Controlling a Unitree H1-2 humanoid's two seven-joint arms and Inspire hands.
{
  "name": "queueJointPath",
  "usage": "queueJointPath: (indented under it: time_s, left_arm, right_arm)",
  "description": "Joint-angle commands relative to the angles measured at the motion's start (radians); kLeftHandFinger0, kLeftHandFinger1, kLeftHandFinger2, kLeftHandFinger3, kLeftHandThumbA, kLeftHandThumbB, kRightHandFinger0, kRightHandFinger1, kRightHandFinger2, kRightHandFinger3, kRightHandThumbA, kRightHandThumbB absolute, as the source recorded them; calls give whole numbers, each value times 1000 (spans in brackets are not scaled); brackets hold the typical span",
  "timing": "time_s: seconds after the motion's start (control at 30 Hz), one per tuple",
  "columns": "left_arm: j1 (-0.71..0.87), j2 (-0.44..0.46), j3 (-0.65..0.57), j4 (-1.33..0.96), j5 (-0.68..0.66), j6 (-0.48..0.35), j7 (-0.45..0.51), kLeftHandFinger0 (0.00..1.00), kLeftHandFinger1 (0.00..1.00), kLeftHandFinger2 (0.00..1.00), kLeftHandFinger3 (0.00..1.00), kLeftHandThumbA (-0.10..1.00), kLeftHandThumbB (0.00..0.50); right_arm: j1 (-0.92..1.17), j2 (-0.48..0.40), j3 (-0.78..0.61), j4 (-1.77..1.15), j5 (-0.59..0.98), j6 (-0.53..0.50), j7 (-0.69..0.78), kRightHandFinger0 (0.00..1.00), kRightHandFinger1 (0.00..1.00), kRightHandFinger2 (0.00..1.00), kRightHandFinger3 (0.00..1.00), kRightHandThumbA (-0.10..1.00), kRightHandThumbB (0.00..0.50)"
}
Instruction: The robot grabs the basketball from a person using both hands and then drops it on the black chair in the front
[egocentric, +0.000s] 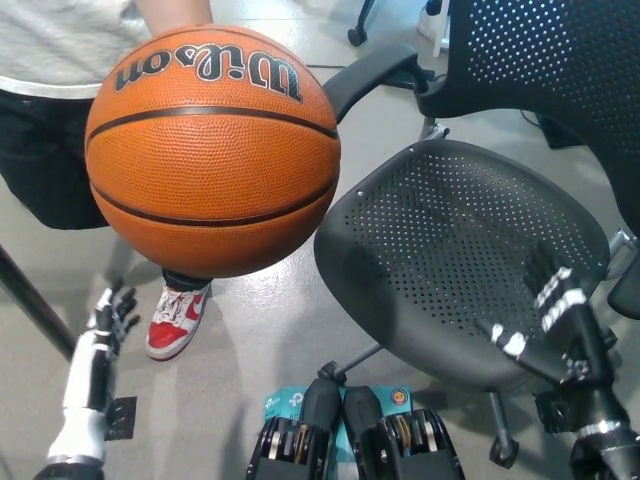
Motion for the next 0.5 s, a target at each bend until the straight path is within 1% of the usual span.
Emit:
queueJointPath:
  time_s: [0.0, 0.07, 0.13, 0.2, 0.27, 0.33, 0.4, 0.47]
  left_arm:
    - [11, 20, 57, -187, -66, 14, 26, 1000, 1000, 1000, 1000, 1000, 141]
    - [-2, 26, 75, -238, -74, 48, 26, 1000, 1000, 1000, 1000, 1000, 155]
    - [-7, 26, 92, -284, -81, 83, 30, 1000, 1000, 1000, 1000, 1000, 152]
    - [-21, 30, 108, -329, -82, 94, 31, 1000, 1000, 1000, 1000, 1000, 145]
    - [-35, 32, 125, -378, -86, 135, 38, 1000, 1000, 1000, 1000, 1000, 180]
    - [-49, 35, 136, -409, -84, 159, 42, 1000, 1000, 1000, 1000, 1000, 172]
    - [-67, 41, 140, -415, -78, 163, 39, 1000, 1000, 1000, 1000, 1000, 160]
    - [-81, 44, 141, -420, -77, 175, 37, 1000, 1000, 1000, 1000, 1000, 161]
  right_arm:
    - [-45, 7, -1, -173, 144, 83, 44, 1000, 1000, 1000, 1000, 1000, 297]
    - [-67, 12, 2, -194, 127, 94, 31, 1000, 1000, 1000, 1000, 1000, 287]
    - [-82, 16, 6, -209, 128, 112, 26, 1000, 1000, 1000, 1000, 1000, 290]
    - [-106, 18, 10, -225, 140, 131, 28, 1000, 1000, 1000, 1000, 1000, 292]
    - [-134, 22, 17, -238, 157, 150, 35, 1000, 1000, 1000, 1000, 1000, 295]
    - [-164, 19, 26, -242, 172, 163, 50, 1000, 1000, 1000, 1000, 1000, 303]
    - [-190, 23, 31, -241, 164, 185, 41, 1000, 1000, 1000, 1000, 1000, 348]
    - [-211, 28, 34, -235, 164, 199, 37, 1000, 1000, 1000, 1000, 1000, 366]
